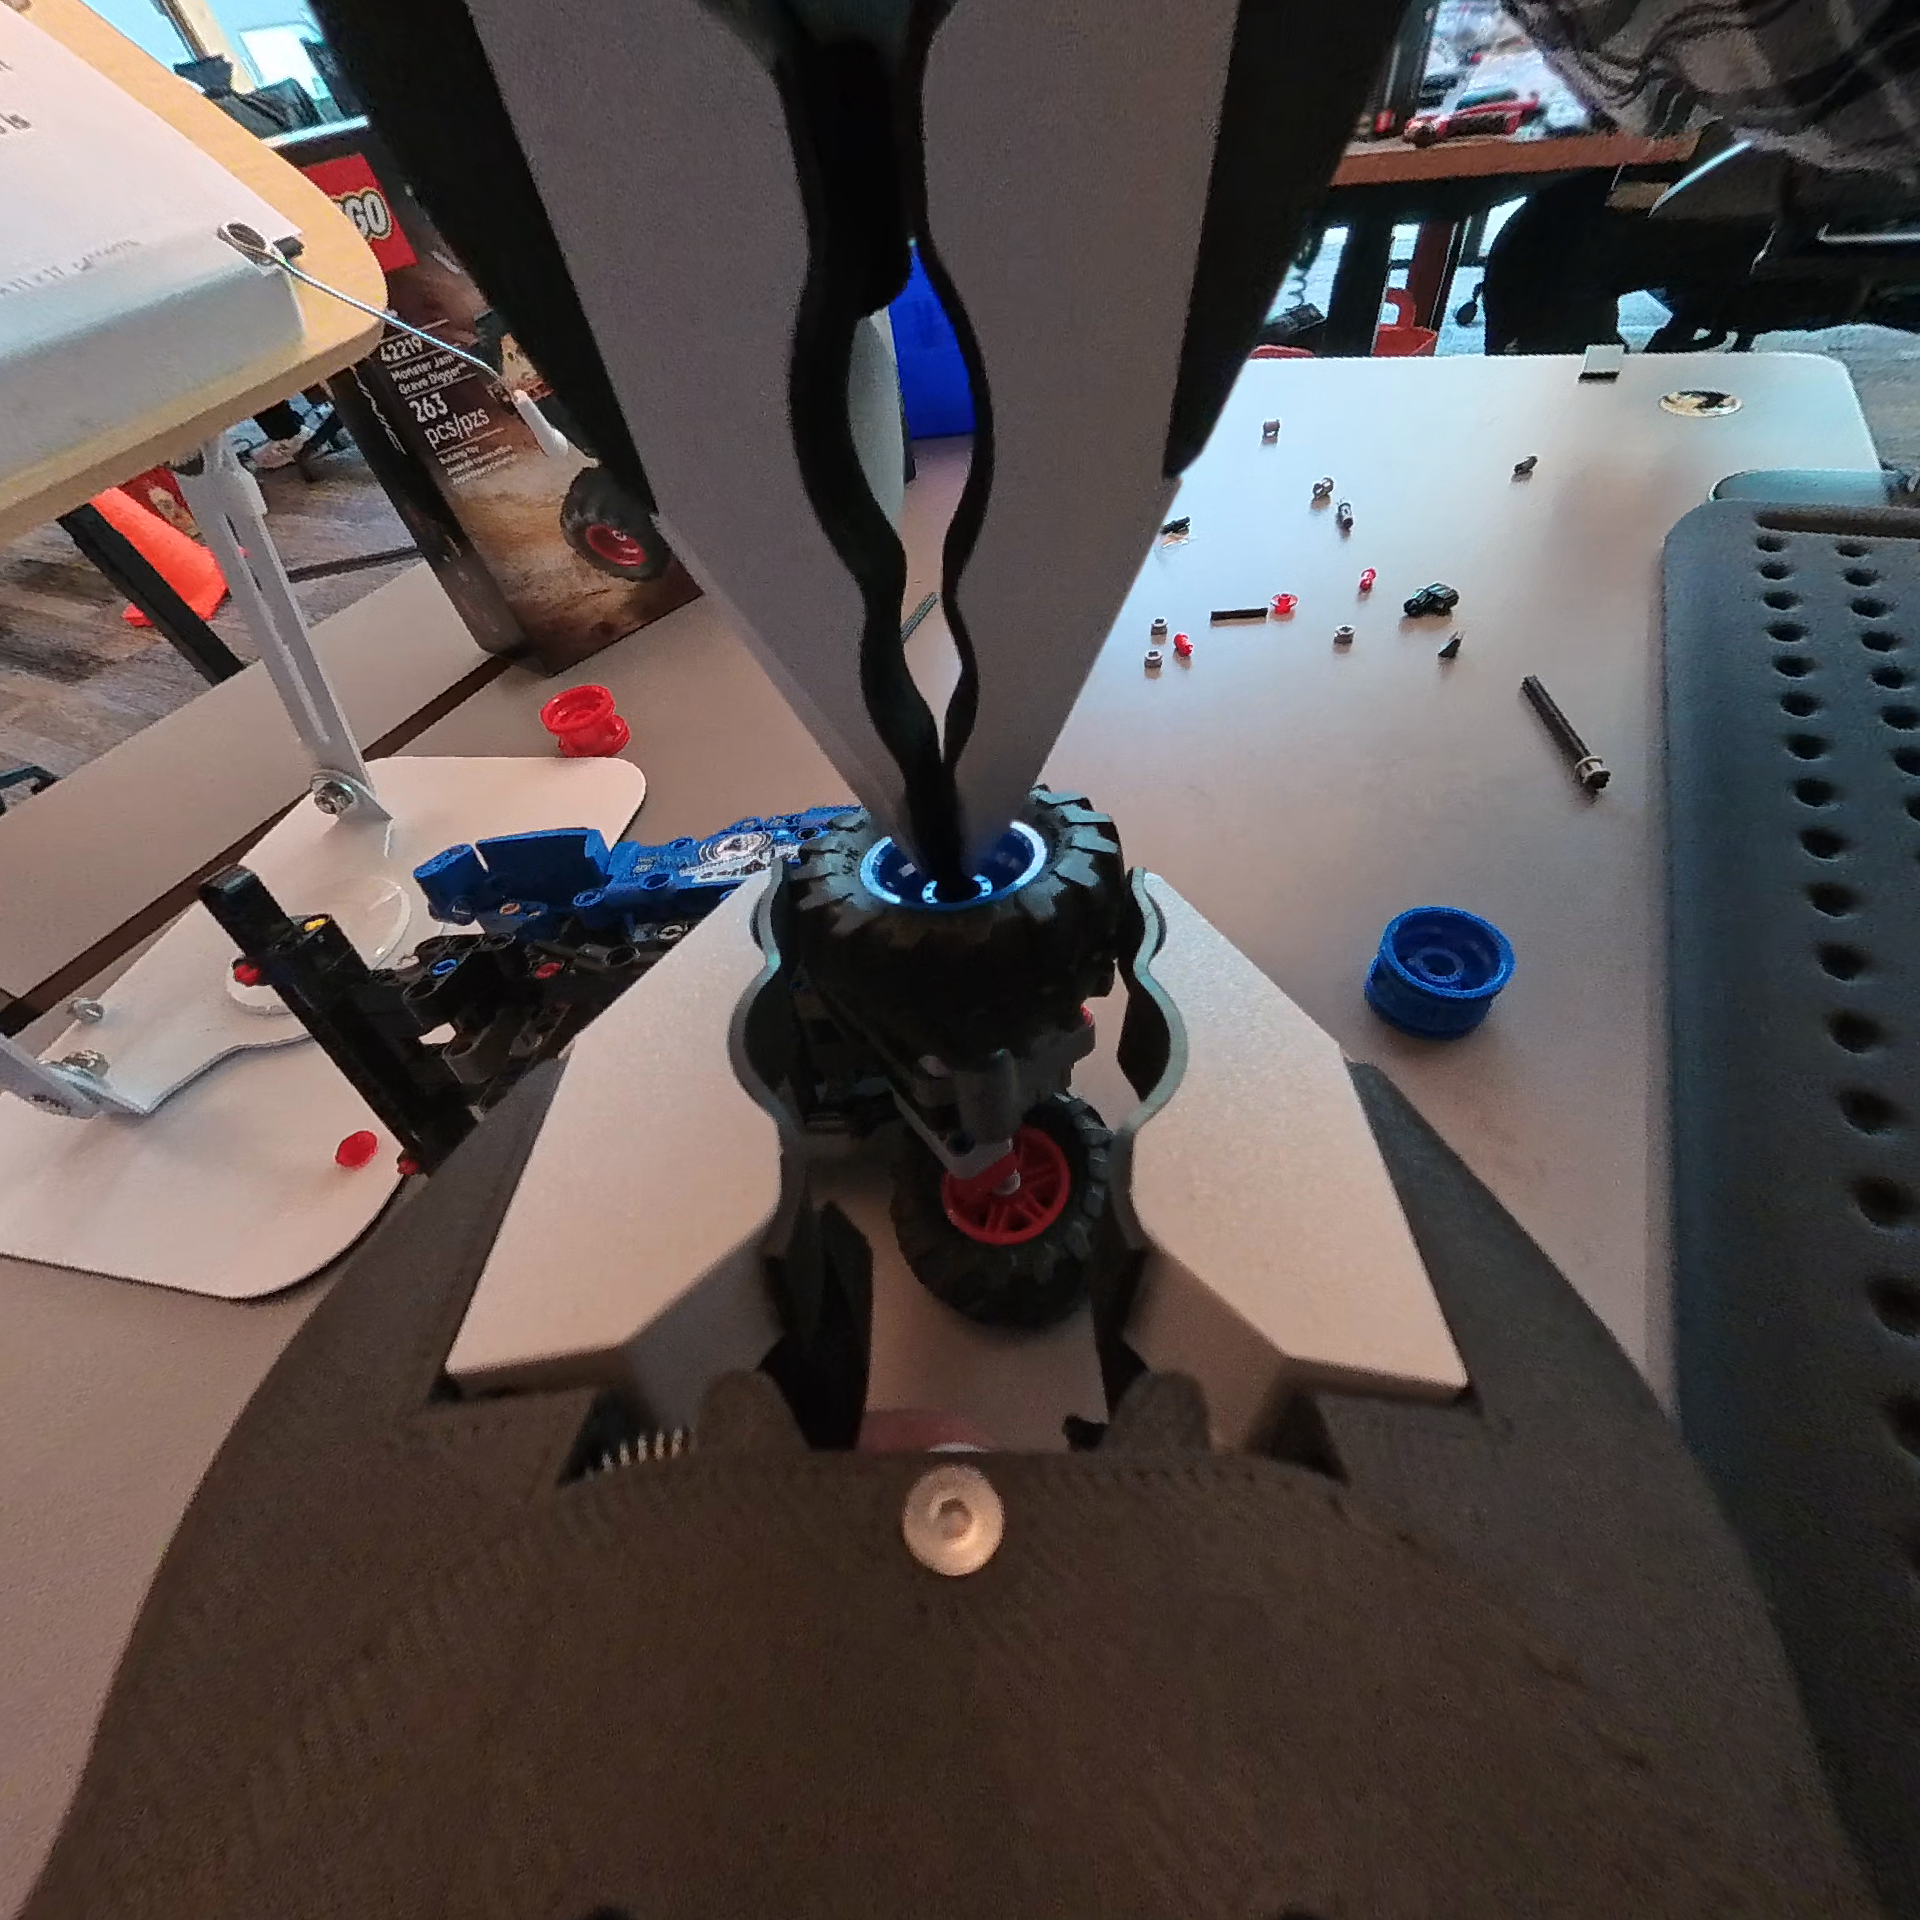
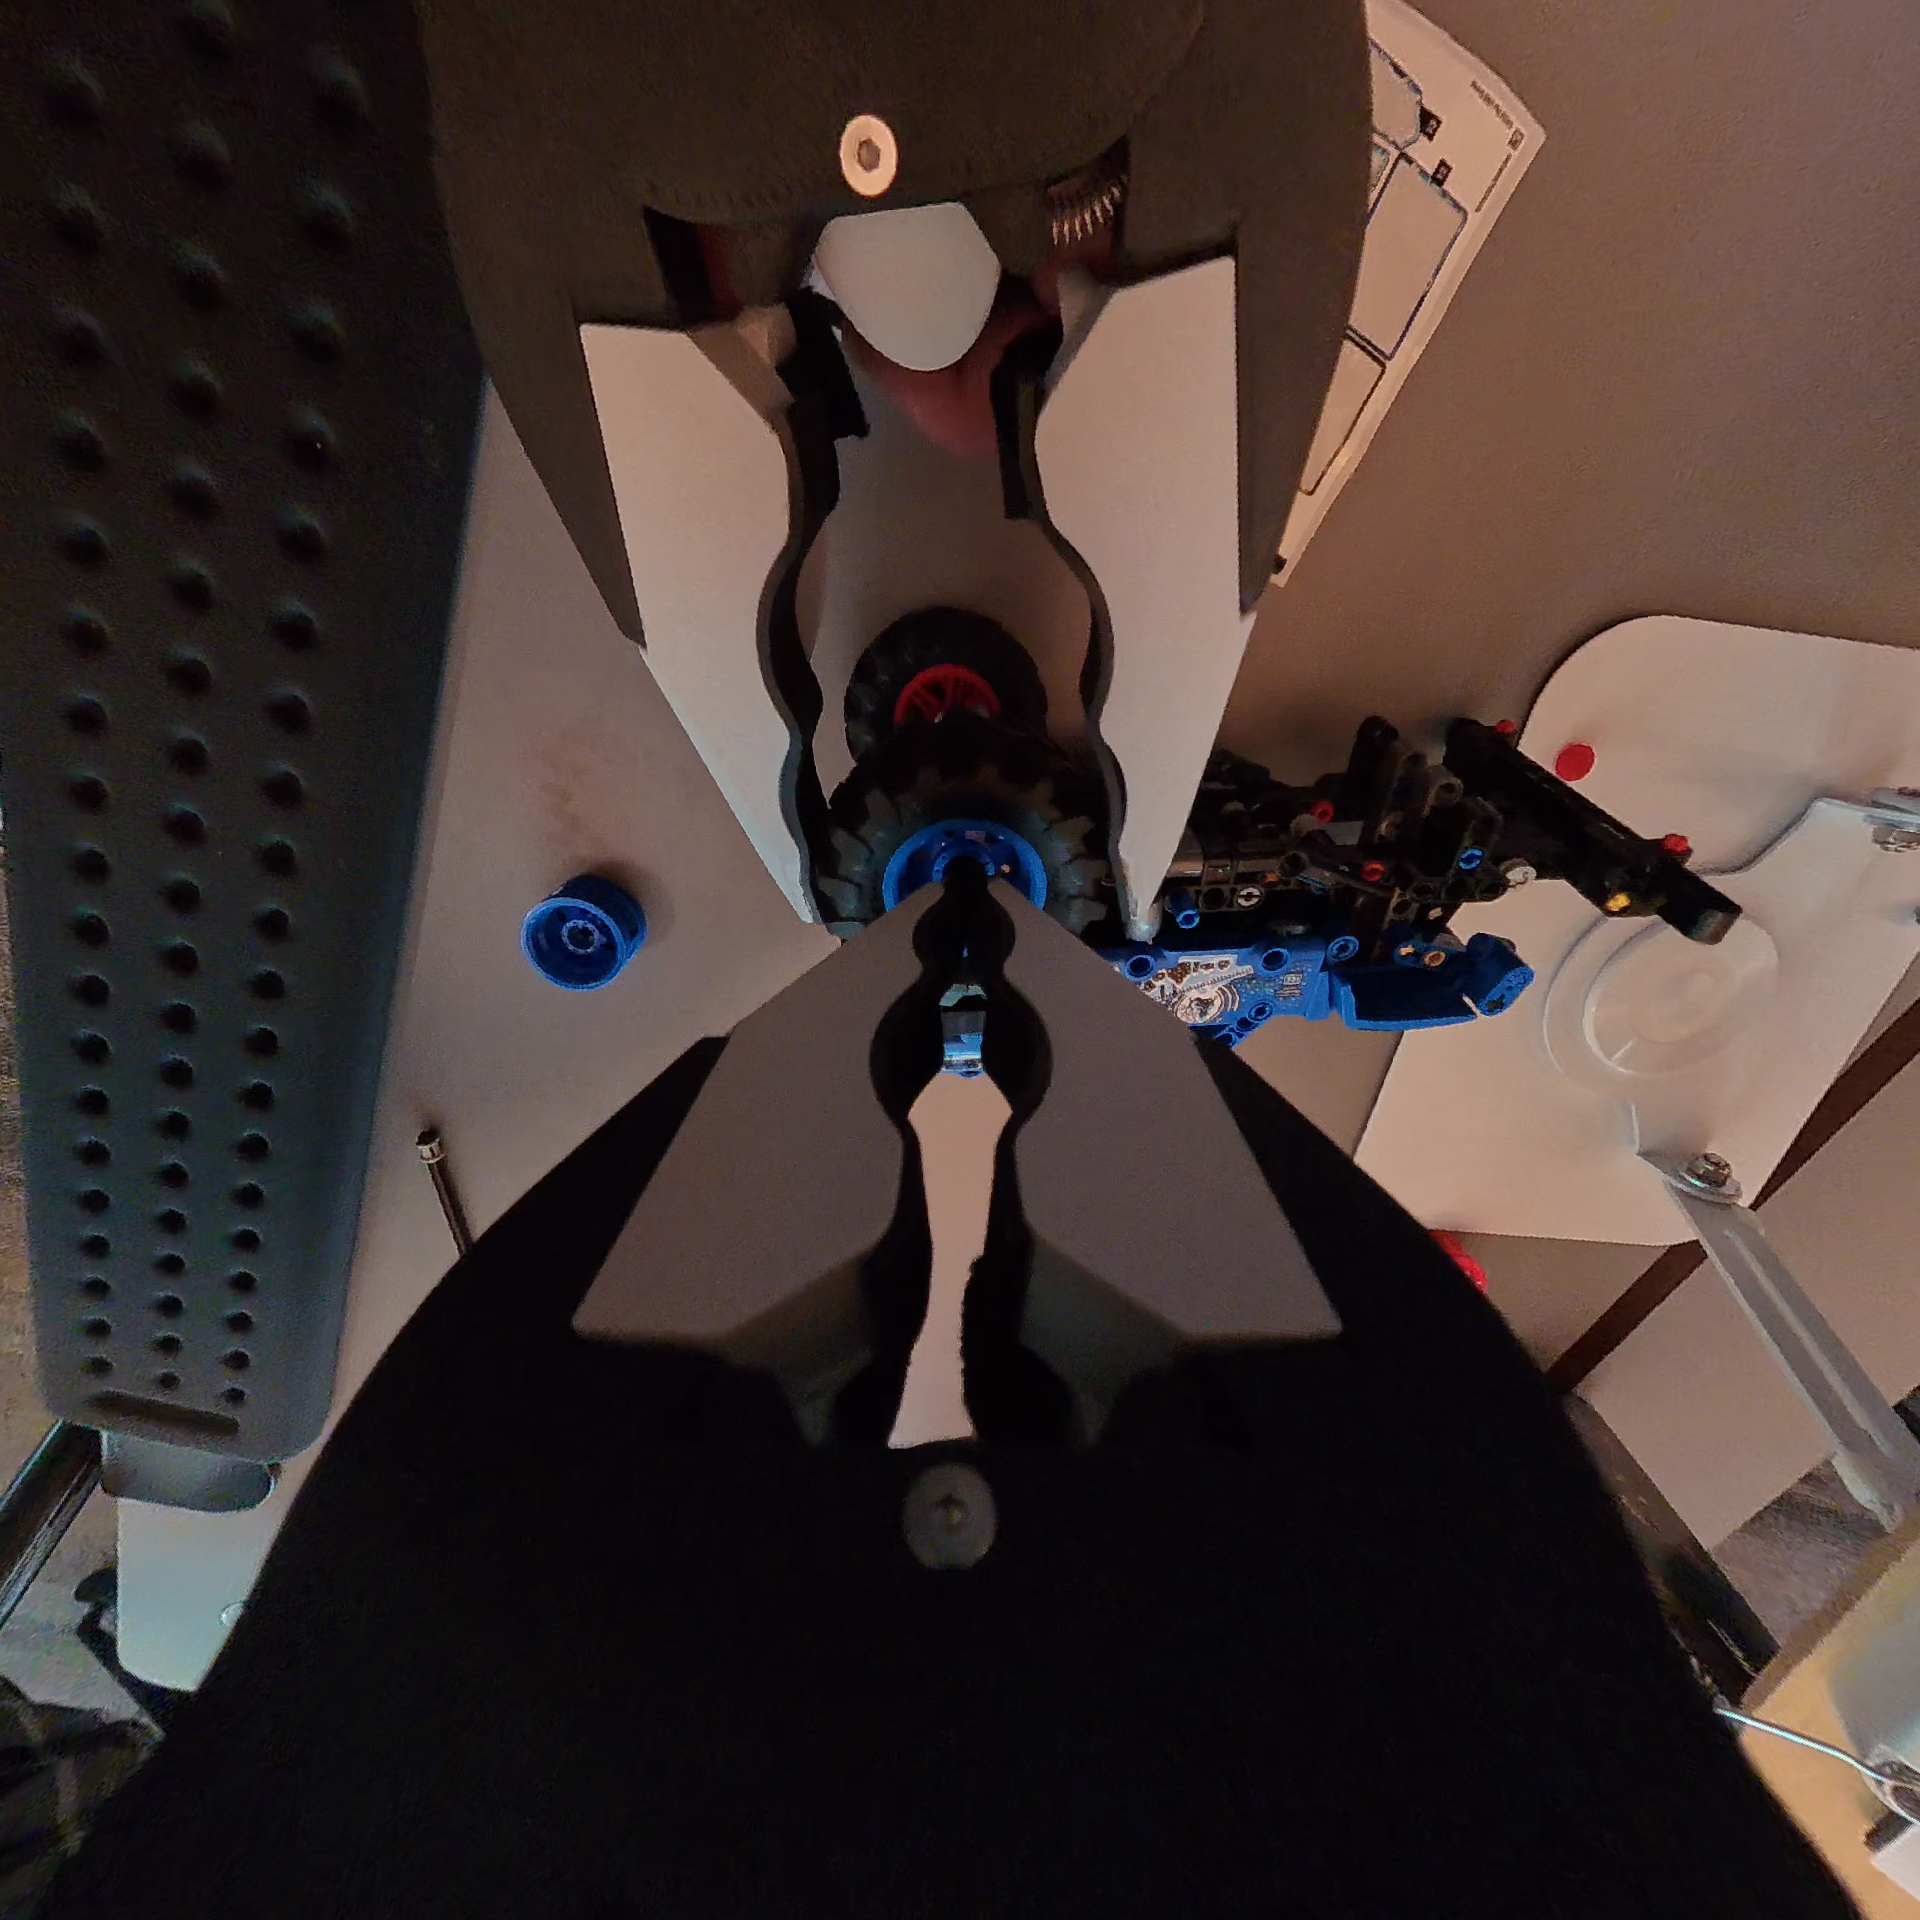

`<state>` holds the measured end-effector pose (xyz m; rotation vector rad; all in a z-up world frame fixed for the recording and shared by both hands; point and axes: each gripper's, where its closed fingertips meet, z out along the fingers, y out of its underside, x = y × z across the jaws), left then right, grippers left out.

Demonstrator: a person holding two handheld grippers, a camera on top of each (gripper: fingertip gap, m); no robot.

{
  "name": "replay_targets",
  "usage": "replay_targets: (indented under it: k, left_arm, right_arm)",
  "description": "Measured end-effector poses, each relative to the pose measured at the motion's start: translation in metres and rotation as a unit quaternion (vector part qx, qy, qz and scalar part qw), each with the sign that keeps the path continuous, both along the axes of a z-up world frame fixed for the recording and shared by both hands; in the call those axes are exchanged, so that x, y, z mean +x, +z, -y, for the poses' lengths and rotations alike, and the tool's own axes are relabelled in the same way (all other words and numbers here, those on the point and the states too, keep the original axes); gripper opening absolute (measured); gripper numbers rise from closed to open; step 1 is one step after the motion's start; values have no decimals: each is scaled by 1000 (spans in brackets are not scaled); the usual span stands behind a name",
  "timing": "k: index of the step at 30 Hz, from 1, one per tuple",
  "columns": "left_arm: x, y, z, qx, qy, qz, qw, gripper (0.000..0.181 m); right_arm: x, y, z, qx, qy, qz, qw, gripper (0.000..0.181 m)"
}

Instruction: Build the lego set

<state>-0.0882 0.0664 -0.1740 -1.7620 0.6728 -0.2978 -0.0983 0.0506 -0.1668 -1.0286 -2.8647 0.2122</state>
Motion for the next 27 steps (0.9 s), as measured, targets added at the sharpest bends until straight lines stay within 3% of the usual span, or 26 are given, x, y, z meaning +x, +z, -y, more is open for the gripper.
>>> replay_targets:
  k: [7,15,21,27]
  left_arm:
    - [-2,1,1,5,2,1,1000,62]
    - [0,3,1,8,-4,0,1000,63]
    - [-2,2,2,7,0,0,1000,63]
    - [-10,1,6,-5,6,2,1000,57]
  right_arm:
    - [-2,0,0,4,-9,-8,1000,0]
    - [3,30,-11,-36,-72,-88,993,0]
    - [21,46,-16,-51,-113,-174,977,12]
    - [58,26,-19,-90,-169,-195,962,12]
